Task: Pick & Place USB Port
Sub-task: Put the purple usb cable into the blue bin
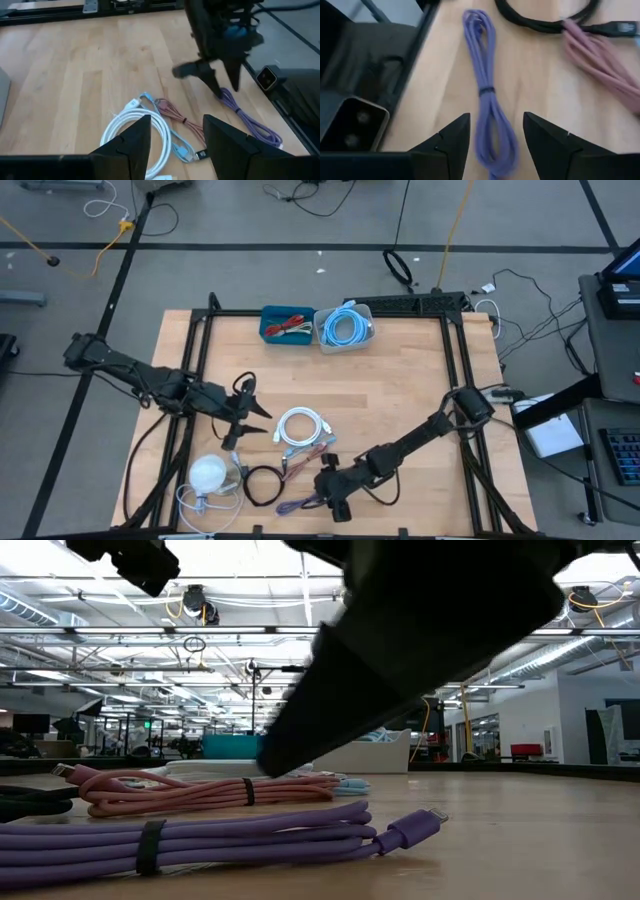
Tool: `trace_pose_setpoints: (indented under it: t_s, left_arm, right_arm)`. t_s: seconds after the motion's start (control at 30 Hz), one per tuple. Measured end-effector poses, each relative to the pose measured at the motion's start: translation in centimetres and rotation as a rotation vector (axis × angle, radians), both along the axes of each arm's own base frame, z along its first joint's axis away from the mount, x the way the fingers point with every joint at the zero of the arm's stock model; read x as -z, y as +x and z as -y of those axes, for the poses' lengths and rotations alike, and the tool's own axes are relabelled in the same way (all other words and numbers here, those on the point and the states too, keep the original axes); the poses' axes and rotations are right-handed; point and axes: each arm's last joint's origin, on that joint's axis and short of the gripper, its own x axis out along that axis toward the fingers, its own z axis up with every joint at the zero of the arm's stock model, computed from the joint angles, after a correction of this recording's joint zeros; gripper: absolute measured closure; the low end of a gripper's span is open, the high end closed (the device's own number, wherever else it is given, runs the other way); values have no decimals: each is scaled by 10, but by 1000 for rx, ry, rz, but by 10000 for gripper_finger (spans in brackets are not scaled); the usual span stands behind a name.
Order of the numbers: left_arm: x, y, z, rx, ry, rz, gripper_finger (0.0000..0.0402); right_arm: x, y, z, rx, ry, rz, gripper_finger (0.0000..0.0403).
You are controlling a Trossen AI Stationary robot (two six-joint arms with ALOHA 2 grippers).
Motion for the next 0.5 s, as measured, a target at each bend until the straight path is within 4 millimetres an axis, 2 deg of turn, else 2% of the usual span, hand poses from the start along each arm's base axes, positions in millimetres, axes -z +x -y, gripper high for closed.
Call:
trace_pose_setpoints:
  t_s: [0.3, 0.5]
  left_arm:
    - [0, -2, 5, 7, 0, -3, 218]
    - [0, -3, 8, 16, 0, -5, 218]
  right_arm:
    - [7, 4, -2, -26, 81, -17, 225]
    - [19, -3, 4, 1, 71, -66, 225]
